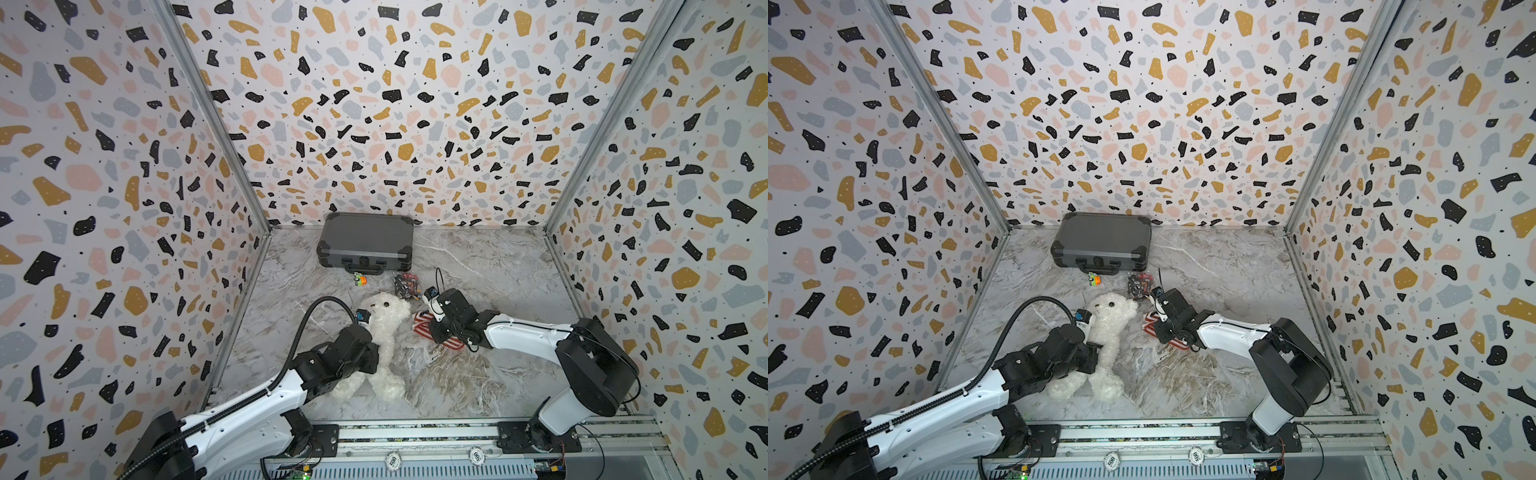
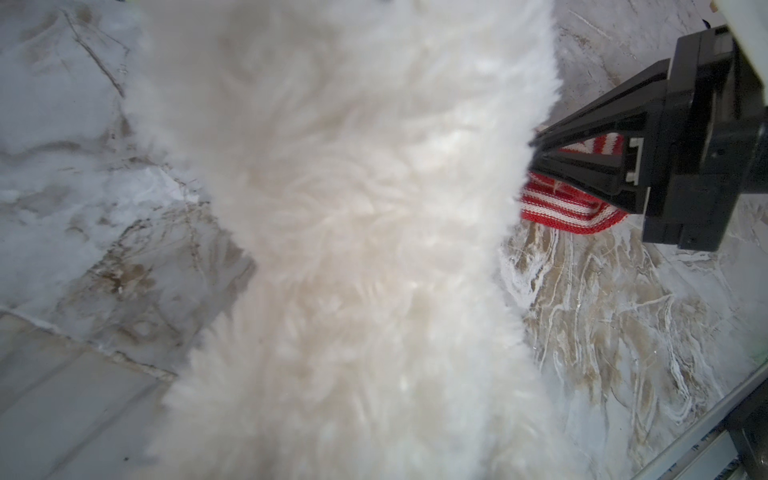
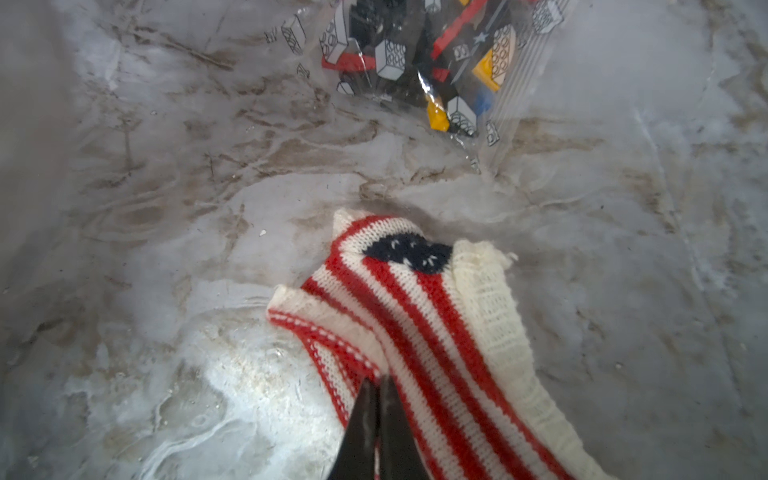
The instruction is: Dress the teddy bear
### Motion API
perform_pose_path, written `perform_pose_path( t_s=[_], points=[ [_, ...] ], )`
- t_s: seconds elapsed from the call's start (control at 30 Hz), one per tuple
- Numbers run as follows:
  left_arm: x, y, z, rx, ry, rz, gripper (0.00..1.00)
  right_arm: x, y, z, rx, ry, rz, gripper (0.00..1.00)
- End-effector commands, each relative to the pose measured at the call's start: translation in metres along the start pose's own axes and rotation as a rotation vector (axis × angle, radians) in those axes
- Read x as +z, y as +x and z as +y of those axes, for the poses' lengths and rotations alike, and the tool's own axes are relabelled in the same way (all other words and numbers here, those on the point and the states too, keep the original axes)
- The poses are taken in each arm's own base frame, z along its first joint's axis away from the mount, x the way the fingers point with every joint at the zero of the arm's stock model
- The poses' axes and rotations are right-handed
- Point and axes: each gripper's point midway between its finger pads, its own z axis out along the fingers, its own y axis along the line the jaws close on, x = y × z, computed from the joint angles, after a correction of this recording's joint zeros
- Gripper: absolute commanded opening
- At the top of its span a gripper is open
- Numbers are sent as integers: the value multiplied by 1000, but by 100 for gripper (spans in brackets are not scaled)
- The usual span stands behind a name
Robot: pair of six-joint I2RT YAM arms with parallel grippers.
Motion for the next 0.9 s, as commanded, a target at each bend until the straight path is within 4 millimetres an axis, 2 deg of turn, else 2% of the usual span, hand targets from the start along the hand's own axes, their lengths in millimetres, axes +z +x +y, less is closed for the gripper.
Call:
perform_pose_path(
  t_s=[0.0,0.17,0.3,0.5,0.87],
  points=[
    [-1,-8,-4,0,17,-44,24,-4,-6,0,-21,10,2,15],
    [0,-7,-3,1,13,-42,24,-7,3,-6,-48,36,46,35],
    [-1,-7,-3,-1,11,-43,24,-15,10,-6,-49,33,51,40],
    [0,-7,-4,-3,18,-43,24,-14,23,-13,-53,68,83,40],
    [-2,-7,-3,-5,14,-46,24,-4,26,-18,-73,87,105,36]
  ],
)
